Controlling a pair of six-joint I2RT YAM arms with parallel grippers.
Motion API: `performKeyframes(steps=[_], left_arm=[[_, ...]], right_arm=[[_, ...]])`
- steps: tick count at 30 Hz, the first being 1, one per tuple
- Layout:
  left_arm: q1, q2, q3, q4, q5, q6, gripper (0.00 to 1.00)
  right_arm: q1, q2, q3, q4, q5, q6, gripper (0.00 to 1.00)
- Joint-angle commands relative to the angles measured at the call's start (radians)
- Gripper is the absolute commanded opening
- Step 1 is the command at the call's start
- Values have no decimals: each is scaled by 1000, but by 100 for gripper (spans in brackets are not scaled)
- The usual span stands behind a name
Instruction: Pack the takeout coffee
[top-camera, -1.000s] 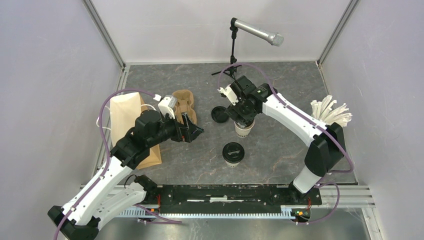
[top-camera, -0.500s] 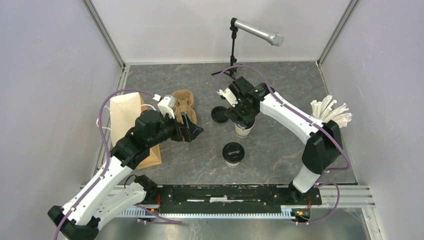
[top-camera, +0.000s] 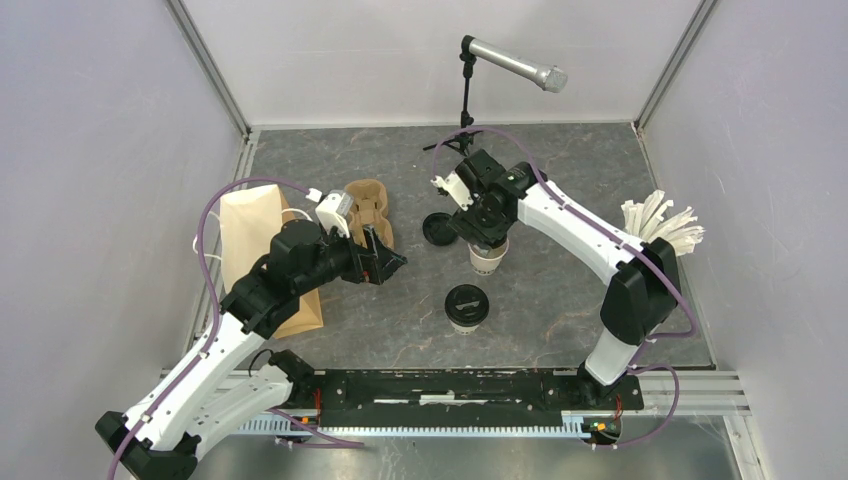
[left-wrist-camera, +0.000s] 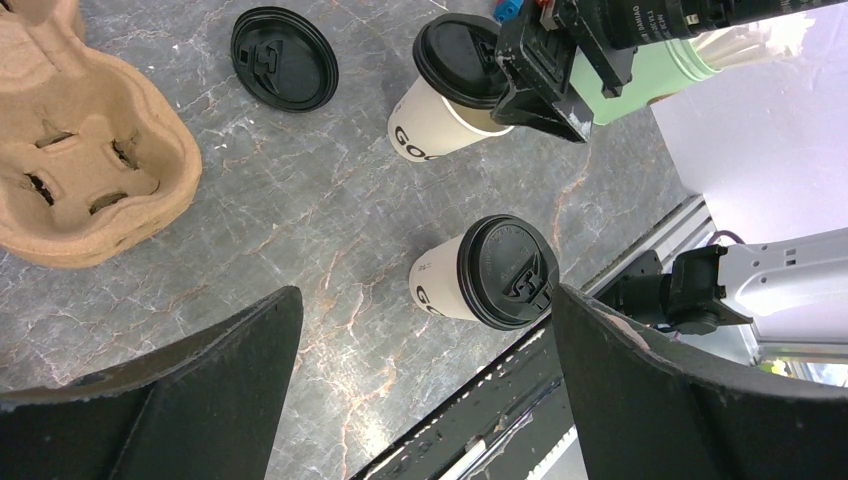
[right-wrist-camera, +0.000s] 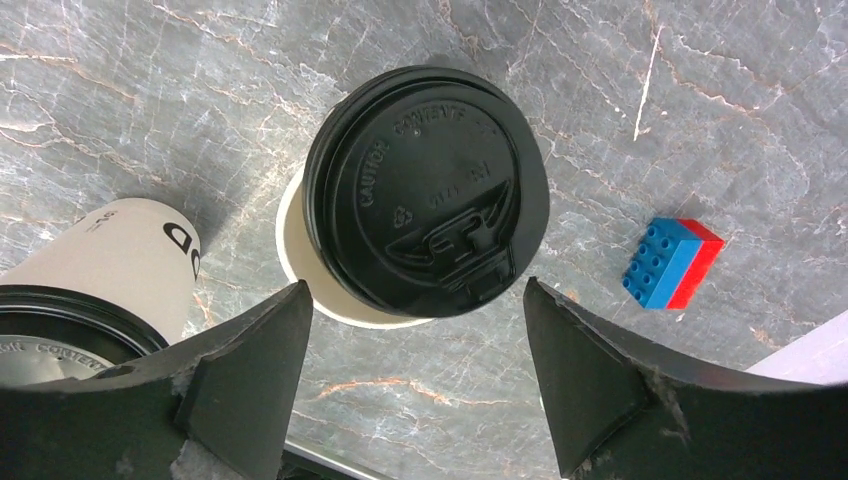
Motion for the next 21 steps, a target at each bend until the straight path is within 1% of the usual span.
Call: performKeyframes(steps=[1, 5, 10, 16, 19, 21], left_arm=[[-4, -8, 12, 17, -22, 42, 100], [-4, -8, 7, 17, -23, 40, 100], [-3, 1, 4, 22, -23, 38, 100], [-3, 10, 11, 21, -24, 40, 100], [-4, 16, 9, 14, -56, 32, 100], [-3, 28, 16, 5, -93, 21, 100]], right_arm=[[-4, -26, 45, -10, -18, -8, 82], [-5, -46, 21, 10, -33, -13, 81], [-4, -66, -8, 40, -65, -14, 77], [-4, -95, -77, 83, -84, -18, 75], [-7, -124, -118, 129, -73, -3, 71], [-13, -163, -135, 168, -77, 12, 72]])
